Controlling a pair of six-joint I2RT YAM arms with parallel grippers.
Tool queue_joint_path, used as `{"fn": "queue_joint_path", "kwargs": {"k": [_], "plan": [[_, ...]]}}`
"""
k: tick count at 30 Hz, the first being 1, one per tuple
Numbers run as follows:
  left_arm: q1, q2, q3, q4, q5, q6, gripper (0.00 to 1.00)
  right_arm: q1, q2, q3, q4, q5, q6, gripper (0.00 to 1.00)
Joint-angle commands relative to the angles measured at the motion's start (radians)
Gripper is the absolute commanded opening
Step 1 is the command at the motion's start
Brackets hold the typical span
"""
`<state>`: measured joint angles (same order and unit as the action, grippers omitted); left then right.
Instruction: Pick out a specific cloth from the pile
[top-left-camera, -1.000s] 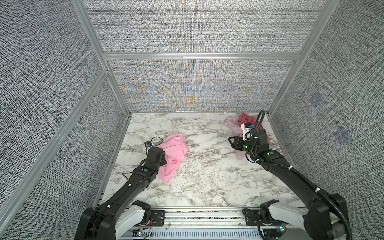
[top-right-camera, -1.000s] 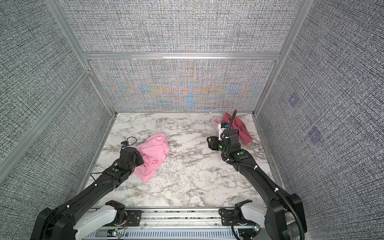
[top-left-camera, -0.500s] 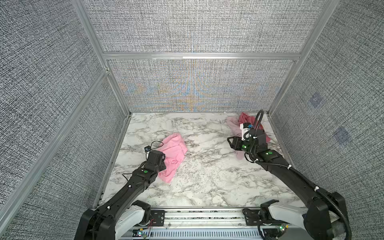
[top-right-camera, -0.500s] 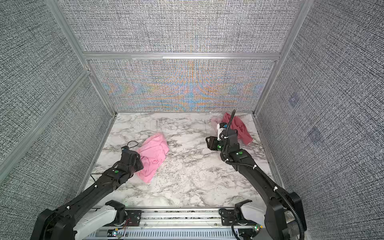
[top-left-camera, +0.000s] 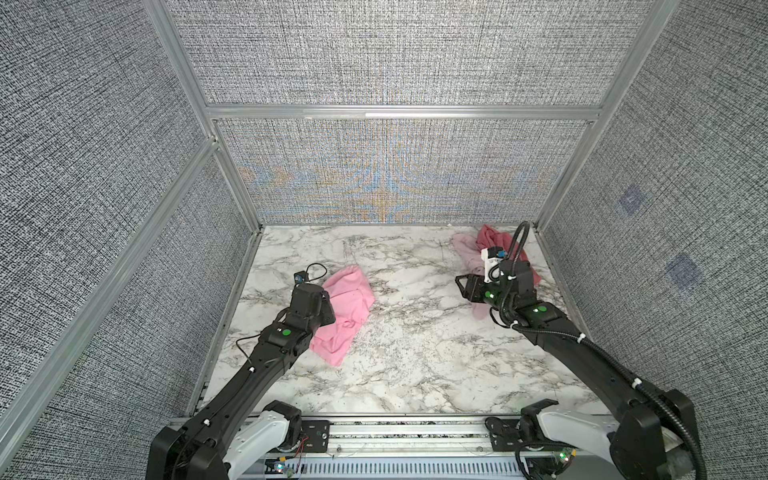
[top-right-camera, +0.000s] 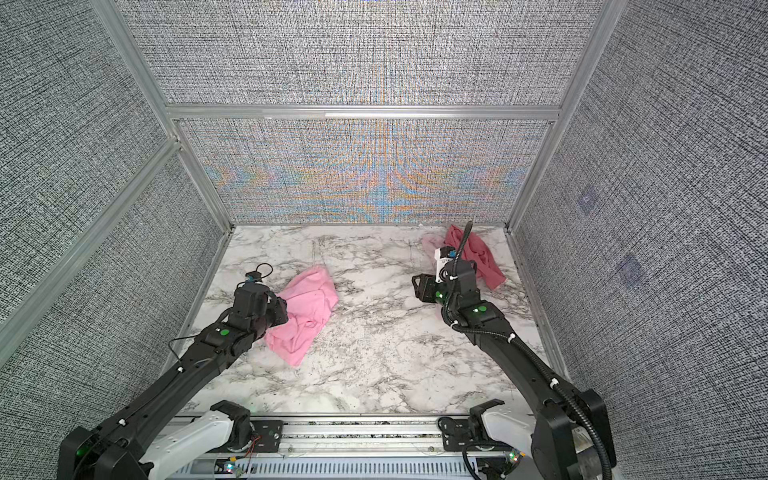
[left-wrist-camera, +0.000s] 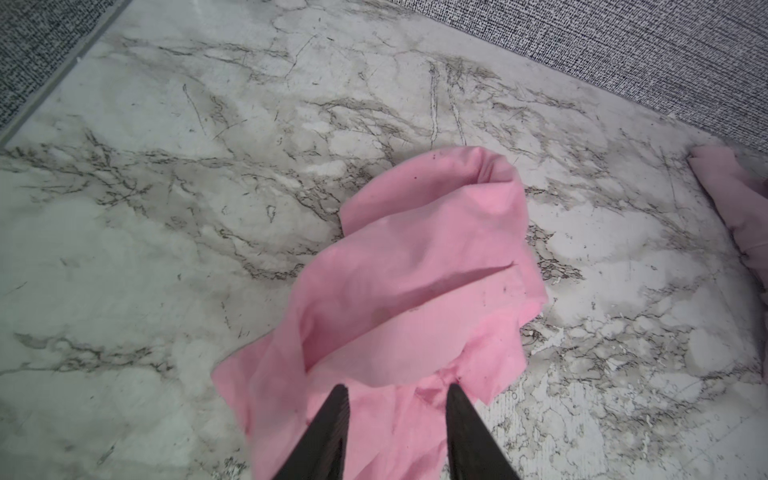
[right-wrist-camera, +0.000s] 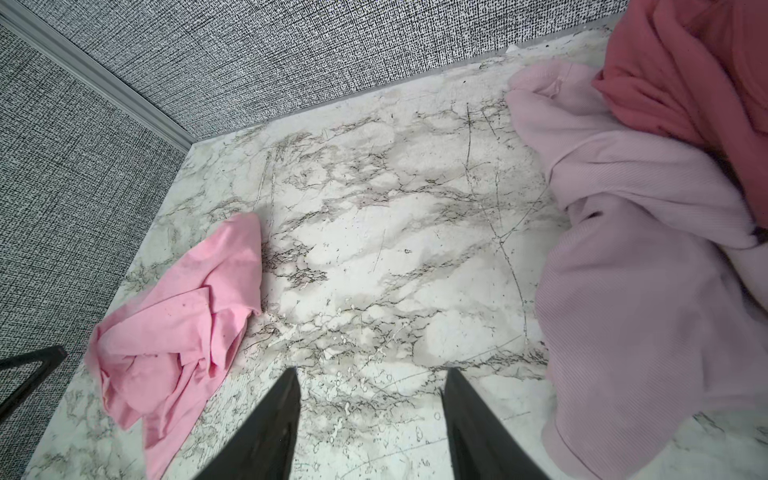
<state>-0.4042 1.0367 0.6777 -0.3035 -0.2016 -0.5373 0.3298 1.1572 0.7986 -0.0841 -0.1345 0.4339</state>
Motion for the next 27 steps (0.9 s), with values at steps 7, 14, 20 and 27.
{"fn": "queue_joint_path", "kwargs": {"k": [7,14,20,27], "plan": [[-0.111,0.255,0.060,0.161,0.055,0.070,0.39,0.003,-0.016,-0.033,0.030,0.016,0.021,0.57],[-0.115,0.421,0.059,0.243,0.083,-0.014,0.38,0.003,-0.006,-0.037,0.028,0.019,0.016,0.57],[-0.104,0.550,0.114,0.222,0.041,-0.033,0.38,0.004,0.015,-0.043,0.041,0.022,0.020,0.57],[-0.018,0.617,0.112,0.297,0.071,-0.038,0.37,0.003,0.046,-0.023,0.034,0.023,0.014,0.57]]}}
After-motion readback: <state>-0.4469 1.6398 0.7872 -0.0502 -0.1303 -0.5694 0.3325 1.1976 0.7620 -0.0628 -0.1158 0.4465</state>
